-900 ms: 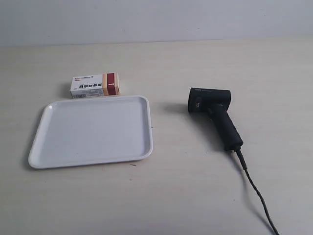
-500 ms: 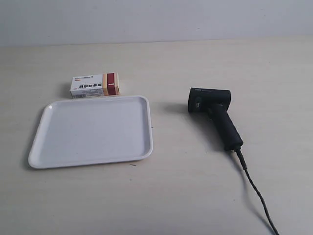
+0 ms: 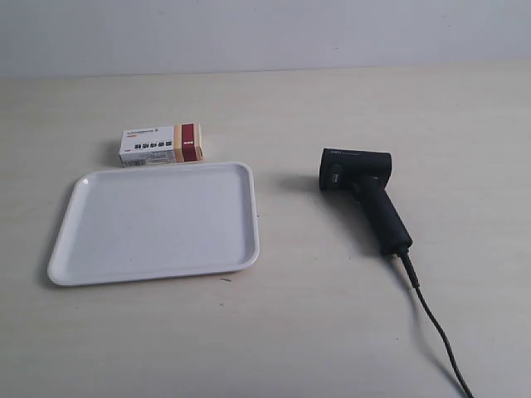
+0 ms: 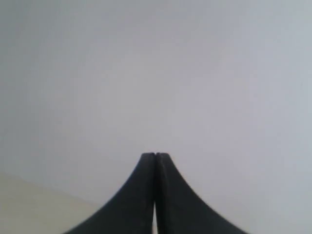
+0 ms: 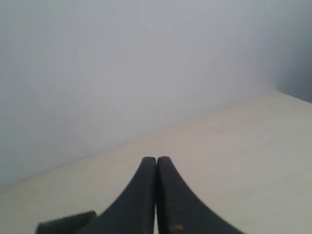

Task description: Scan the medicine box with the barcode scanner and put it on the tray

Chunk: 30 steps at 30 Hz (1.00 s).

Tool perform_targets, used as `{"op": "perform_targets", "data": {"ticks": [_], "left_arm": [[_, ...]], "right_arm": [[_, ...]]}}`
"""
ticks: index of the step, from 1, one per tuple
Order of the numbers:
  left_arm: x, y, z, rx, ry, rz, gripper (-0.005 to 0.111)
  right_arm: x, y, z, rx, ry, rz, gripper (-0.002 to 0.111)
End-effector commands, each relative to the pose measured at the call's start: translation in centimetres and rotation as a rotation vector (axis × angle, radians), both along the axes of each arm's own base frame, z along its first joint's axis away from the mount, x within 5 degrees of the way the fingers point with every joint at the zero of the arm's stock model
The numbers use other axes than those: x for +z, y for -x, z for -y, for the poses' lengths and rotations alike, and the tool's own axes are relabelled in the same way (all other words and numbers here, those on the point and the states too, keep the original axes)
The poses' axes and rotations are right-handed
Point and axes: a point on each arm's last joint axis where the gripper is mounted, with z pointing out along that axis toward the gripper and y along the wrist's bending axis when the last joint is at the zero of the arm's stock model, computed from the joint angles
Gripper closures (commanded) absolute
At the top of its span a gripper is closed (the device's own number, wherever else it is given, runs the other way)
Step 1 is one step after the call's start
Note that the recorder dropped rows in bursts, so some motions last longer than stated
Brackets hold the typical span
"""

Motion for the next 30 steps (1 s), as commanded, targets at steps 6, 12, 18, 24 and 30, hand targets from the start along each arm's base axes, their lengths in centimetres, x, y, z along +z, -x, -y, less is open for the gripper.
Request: {"op": "perform_targets", "data": {"ticks": [6, 12, 18, 24, 30], "left_arm": [[6.3, -0.8, 0.4, -0.011, -0.095, 0.118, 0.107], [6.5, -6.2, 0.7, -0.028, -0.160, -0.117, 0.107], [5.3, -12.2, 1.4, -0.087, -0.285, -0.312, 0.107], [3.6, -18.1, 1.8, -0.143, -0.358, -0.445, 0.096], [1.2, -23.3, 2.4, -0.194, -0.406, -0.547, 0.055]], "right_arm": [[1.4, 0.1, 0.7, -0.068, -0.207, 0.168, 0.108], [1.5, 0.2, 0.6, -0.063, -0.157, 0.166, 0.108], [1.8, 0.2, 0.5, -0.051, -0.155, 0.159, 0.108], [1.6, 0.1, 0.5, -0.045, -0.154, 0.130, 0.108], [1.3, 0.0, 0.3, -0.032, -0.153, 0.095, 0.108]]}}
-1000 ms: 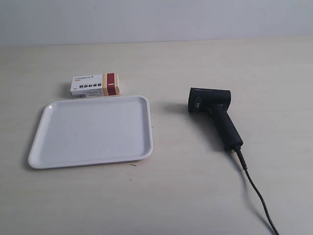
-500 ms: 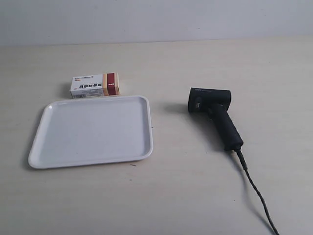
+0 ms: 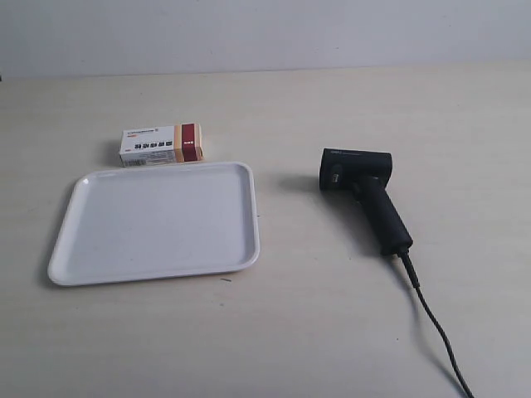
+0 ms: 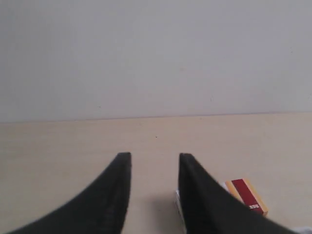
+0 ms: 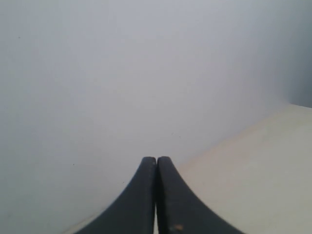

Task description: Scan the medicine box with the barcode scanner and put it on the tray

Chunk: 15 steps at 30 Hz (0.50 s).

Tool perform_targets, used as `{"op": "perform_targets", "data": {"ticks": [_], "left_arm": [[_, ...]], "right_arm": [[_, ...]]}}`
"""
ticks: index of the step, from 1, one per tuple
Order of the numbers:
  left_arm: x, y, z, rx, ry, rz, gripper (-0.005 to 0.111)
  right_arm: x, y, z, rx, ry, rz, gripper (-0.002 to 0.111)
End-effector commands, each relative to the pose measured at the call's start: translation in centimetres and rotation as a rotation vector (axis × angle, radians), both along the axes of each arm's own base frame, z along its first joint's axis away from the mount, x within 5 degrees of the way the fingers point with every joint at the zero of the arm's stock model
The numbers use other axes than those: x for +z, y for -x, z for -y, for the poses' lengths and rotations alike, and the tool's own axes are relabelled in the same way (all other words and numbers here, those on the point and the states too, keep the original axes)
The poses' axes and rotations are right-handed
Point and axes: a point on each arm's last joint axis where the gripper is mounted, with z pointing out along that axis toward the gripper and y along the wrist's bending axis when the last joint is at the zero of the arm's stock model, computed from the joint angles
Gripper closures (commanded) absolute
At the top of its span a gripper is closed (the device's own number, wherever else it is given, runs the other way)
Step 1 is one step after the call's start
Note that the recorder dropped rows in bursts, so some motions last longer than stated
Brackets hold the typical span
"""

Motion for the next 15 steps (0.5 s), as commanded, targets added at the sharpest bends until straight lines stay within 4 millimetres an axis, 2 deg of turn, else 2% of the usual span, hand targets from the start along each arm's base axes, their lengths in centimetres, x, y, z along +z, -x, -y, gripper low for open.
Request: {"op": "perform_targets", "data": {"ticks": [1, 7, 12, 15], "left_arm": [[-1.6, -3.8, 0.9, -0.067, -0.047, -0.050, 0.049], [-3.9, -8.0, 4.4, -0.261, -0.191, -0.088, 0.031], [-5.9, -11.6, 6.0, -0.290, -0.262, -0.167, 0.022], [-7.1, -13.4, 7.2, -0.301, -0.362, -0.232, 0.016]], "right_arm": [[0.0, 0.0, -0.1, 0.006, 0.016, -0.019, 0.108], [-0.2, 0.0, -0.2, 0.017, 0.017, -0.039, 0.108], [-0.2, 0.0, -0.2, 0.019, 0.017, -0.043, 0.108], [-0.2, 0.0, -0.2, 0.019, 0.017, -0.043, 0.108]]}}
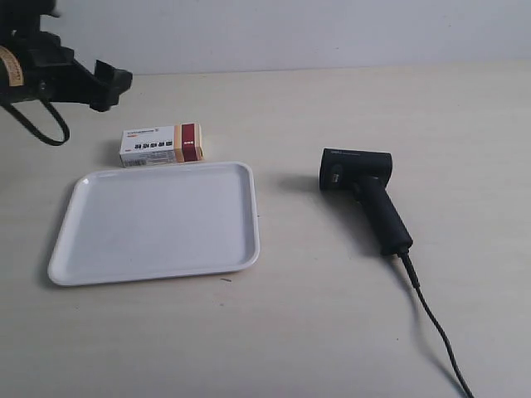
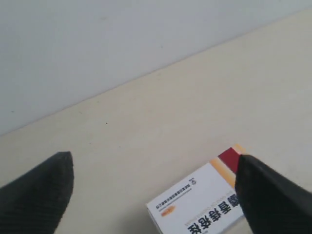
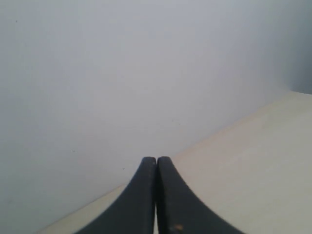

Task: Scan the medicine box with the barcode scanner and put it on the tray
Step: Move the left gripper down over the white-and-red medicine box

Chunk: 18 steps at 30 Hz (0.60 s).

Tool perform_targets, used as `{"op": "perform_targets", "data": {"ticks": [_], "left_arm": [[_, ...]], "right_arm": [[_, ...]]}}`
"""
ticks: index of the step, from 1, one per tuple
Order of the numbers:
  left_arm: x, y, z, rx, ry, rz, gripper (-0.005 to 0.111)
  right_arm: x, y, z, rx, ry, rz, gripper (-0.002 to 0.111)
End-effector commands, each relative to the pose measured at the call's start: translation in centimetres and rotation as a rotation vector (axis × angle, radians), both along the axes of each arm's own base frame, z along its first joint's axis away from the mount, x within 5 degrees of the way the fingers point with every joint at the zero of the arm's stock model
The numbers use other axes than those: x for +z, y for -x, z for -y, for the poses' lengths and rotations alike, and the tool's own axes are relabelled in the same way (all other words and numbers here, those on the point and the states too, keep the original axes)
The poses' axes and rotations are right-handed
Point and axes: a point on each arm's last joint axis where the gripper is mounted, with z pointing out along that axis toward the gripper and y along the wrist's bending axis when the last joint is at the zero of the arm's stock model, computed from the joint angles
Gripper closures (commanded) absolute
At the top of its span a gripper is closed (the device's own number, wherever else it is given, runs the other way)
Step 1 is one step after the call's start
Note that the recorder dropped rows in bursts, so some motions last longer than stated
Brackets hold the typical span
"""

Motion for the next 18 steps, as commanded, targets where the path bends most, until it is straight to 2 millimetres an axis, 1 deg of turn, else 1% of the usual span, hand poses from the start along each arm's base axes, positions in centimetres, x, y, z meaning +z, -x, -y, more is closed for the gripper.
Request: {"op": "perform_targets", "data": {"ticks": [1, 5, 10, 13, 18], "left_arm": [[-1.7, -2.6, 1.6, -0.012, -0.139, -0.071, 0.014], [-3.1, -4.1, 3.3, -0.063, -0.245, -0.087, 0.014], [-3.7, -4.5, 5.2, -0.102, -0.275, -0.086, 0.014], [-3.9, -4.4, 6.1, -0.087, -0.228, -0.105, 0.014], [-4.1, -4.5, 6.2, 0.034, -0.069, -0.174, 0.014]], "right_arm": [[0.2, 0.0, 0.0, -0.004, 0.011, 0.000, 0.108], [0.2, 0.0, 0.0, -0.004, 0.011, 0.000, 0.108], [0.2, 0.0, 0.0, -0.004, 0.011, 0.000, 0.108], [0.2, 0.0, 0.0, -0.004, 0.011, 0.000, 0.108], [0.2, 0.0, 0.0, -0.004, 0.011, 0.000, 0.108]]}}
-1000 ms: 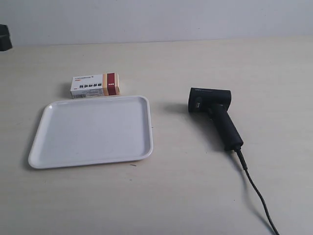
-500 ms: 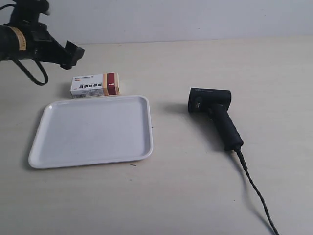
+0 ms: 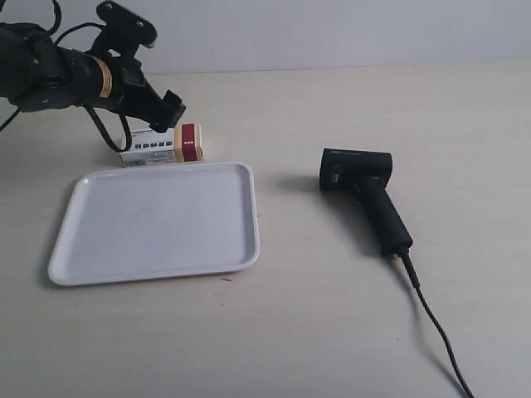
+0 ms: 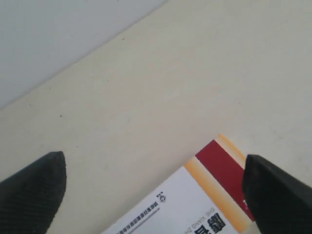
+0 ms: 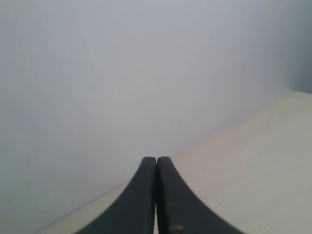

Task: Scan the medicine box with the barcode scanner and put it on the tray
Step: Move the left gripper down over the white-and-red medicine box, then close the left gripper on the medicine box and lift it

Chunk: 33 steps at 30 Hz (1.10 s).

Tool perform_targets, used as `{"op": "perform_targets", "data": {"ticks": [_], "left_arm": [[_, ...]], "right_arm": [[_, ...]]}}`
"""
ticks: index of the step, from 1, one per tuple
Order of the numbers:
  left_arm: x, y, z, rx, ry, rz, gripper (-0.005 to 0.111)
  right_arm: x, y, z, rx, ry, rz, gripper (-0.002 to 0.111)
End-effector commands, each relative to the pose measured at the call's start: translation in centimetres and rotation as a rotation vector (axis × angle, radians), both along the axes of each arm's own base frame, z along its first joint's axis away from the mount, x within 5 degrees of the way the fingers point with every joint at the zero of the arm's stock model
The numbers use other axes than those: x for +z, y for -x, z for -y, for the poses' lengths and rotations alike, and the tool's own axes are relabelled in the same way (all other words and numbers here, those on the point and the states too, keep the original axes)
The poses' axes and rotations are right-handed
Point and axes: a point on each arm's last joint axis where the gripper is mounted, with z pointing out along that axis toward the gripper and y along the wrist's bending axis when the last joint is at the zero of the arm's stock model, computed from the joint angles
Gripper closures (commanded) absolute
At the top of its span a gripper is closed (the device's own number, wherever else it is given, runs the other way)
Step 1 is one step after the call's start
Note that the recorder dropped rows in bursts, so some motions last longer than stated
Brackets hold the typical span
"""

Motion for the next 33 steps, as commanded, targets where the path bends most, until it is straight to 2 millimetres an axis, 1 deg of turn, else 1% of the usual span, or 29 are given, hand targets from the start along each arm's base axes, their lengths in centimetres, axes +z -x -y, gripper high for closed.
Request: {"op": "perform_targets", "data": {"ticks": [1, 6, 9, 11, 14, 17, 21, 26, 29, 33], "left_arm": [[0.0, -0.2, 0.1, 0.145, 0.139, -0.060, 0.014], [0.8, -0.8, -1.2, 0.295, 0.019, -0.090, 0.014], [1.1, -0.8, -1.2, 0.293, -0.039, -0.158, 0.014], [1.2, -0.6, -1.1, 0.256, -0.075, -0.219, 0.014], [1.7, -0.3, -0.4, 0.152, -0.090, -0.305, 0.014], [2.5, -0.5, 0.2, 0.062, -0.074, -0.309, 0.014], [3.0, -1.5, 0.2, -0.042, -0.117, -0.314, 0.014], [2.0, -3.1, 0.0, -0.207, -0.105, -0.423, 0.014], [1.5, -4.0, 0.0, -0.277, -0.086, -0.420, 0.014], [0.4, -4.7, 0.0, -0.363, -0.146, -0.390, 0.014]], "right_arm": [[0.2, 0.0, 0.0, -0.004, 0.011, 0.000, 0.108], [0.2, 0.0, 0.0, -0.004, 0.011, 0.000, 0.108], [0.2, 0.0, 0.0, -0.004, 0.011, 0.000, 0.108], [0.2, 0.0, 0.0, -0.004, 0.011, 0.000, 0.108], [0.2, 0.0, 0.0, -0.004, 0.011, 0.000, 0.108], [0.2, 0.0, 0.0, -0.002, 0.011, -0.004, 0.108], [0.1, 0.0, 0.0, 0.003, 0.011, -0.012, 0.108], [0.0, 0.0, -0.1, 0.005, 0.009, -0.016, 0.108], [0.0, 0.0, -0.1, 0.005, 0.009, -0.016, 0.108], [0.0, 0.0, -0.1, 0.005, 0.009, -0.016, 0.108]]}}
